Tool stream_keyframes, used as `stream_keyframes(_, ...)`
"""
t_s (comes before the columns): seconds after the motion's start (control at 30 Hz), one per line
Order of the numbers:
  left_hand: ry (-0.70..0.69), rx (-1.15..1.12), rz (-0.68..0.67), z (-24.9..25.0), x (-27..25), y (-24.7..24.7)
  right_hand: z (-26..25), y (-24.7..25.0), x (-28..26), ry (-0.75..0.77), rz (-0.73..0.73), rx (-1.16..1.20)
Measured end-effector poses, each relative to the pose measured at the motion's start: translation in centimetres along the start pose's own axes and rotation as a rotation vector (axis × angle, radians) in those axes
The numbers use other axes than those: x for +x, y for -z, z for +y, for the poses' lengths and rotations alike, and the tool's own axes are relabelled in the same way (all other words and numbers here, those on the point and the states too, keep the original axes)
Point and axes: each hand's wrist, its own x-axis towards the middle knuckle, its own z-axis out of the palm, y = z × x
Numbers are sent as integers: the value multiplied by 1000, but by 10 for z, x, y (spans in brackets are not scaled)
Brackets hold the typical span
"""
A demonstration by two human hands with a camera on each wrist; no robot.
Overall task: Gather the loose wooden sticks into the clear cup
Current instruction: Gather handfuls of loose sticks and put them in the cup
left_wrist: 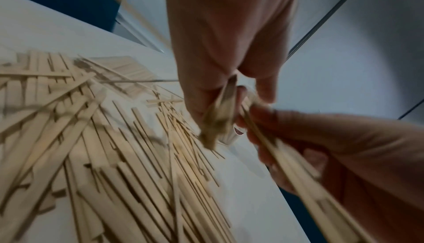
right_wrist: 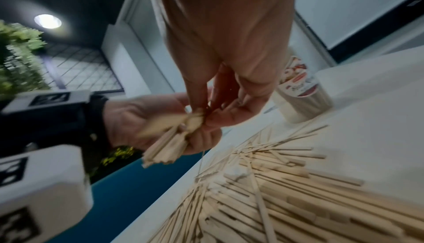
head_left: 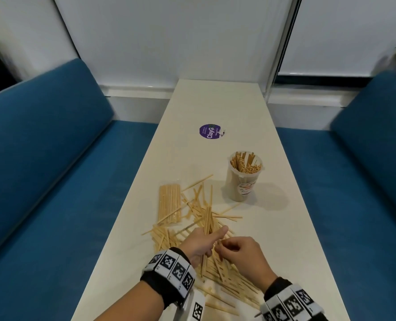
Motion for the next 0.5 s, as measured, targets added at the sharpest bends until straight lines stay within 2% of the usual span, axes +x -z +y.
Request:
stream_keyframes(0.1, -26, -42, 17, 2, -3, 1, -8, -7, 0, 41, -48, 25)
stream_keyframes(0.2, -10, -56, 45, -1, -2, 6, -4, -4, 2, 59, -59, -49)
stream_keyframes(0.3, 15, -77, 23, -5, -2, 13, 15, 1, 6, 4, -55, -318)
stream_keyframes(0.4, 41, -156, -67, -6, -7, 18, 42, -2, 7, -37, -171, -713)
stream_keyframes(0.5, 47, -185, -168, -6, -13, 19, 57, -5, 5, -3, -160, -774)
